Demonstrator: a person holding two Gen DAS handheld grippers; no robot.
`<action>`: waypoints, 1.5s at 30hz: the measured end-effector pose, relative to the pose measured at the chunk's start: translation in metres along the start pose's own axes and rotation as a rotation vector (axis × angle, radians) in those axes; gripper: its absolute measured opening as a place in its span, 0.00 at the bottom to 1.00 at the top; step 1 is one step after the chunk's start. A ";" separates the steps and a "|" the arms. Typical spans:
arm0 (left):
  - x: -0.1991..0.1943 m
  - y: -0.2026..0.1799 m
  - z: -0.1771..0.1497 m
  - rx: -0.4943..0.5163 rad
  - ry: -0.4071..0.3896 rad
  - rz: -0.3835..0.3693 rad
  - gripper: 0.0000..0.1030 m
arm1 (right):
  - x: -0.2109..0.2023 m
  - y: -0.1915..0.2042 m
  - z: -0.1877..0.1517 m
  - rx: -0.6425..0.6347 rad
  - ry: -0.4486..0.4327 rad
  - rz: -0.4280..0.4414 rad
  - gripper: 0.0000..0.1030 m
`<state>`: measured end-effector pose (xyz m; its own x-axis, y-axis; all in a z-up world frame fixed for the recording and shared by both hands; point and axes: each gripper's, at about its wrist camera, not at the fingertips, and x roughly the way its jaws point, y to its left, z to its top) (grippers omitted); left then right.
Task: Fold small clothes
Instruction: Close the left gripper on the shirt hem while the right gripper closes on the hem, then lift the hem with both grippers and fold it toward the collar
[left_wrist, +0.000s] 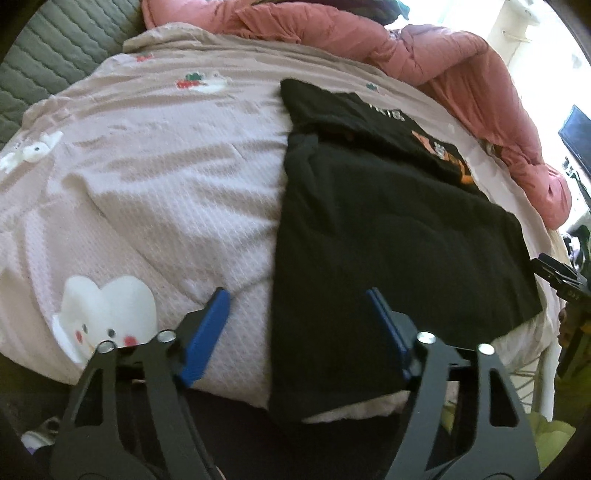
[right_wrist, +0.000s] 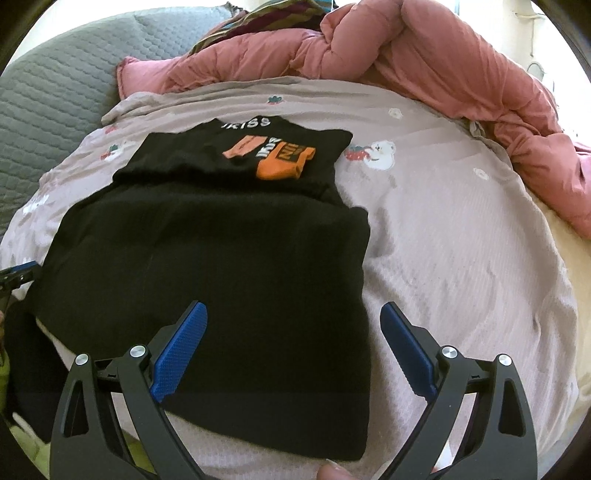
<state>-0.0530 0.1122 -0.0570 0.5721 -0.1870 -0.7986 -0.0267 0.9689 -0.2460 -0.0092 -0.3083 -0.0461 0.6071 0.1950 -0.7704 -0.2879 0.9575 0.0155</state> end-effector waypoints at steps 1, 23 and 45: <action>0.001 0.000 -0.001 0.001 0.004 -0.003 0.52 | -0.001 0.000 -0.001 -0.003 0.001 0.000 0.91; -0.002 -0.004 -0.014 0.002 0.020 -0.018 0.08 | -0.008 -0.031 -0.037 0.081 0.090 0.076 0.51; -0.043 0.000 -0.001 -0.060 -0.089 -0.139 0.03 | -0.065 -0.028 -0.021 0.012 -0.039 0.221 0.08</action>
<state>-0.0787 0.1198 -0.0236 0.6438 -0.3005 -0.7037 0.0102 0.9230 -0.3847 -0.0565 -0.3527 -0.0097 0.5580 0.4083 -0.7224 -0.4088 0.8929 0.1888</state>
